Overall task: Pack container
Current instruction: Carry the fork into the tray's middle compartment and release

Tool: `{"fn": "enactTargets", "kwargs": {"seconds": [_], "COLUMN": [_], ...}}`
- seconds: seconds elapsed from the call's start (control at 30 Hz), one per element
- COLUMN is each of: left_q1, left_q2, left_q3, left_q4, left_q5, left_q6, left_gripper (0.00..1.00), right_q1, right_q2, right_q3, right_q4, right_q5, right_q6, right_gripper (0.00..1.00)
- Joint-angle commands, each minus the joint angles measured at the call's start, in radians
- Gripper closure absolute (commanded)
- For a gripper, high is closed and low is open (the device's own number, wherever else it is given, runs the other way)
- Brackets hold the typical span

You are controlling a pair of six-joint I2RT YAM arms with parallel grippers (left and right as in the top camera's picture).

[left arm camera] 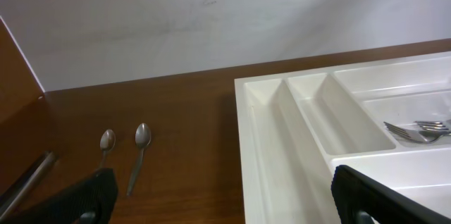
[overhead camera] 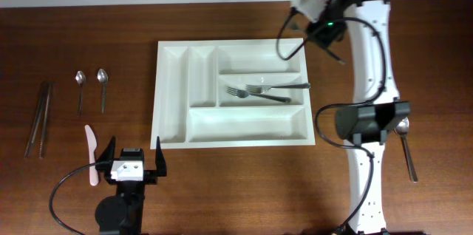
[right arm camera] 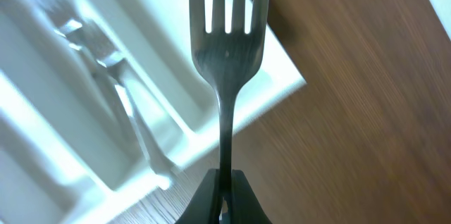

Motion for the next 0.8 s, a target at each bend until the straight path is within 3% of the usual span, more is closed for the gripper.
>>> {"fn": "enactTargets", "kwargs": {"seconds": [0.0,0.3,0.77], "left_q1": [0.004,0.004,0.004], "left_q2": [-0.008,-0.008,-0.008], "left_q3": [-0.006,-0.006,-0.006], "left_q4": [-0.001,-0.001,-0.001], "left_q5": [-0.003,-0.003,-0.003], "left_q6": [0.013,0.013,0.013], "left_gripper": [0.01,0.01,0.01], "right_q1": [0.080,0.217,0.258], "right_q2": [-0.024,-0.024,-0.024], "right_q3": [0.013,-0.053,-0.266], "right_q4": [-0.006,-0.006,-0.006], "right_q5": [-0.031,-0.021,-0.023], "right_q6": [-0.016,-0.021,-0.140], "right_gripper": [0.96,0.96,0.96]}}
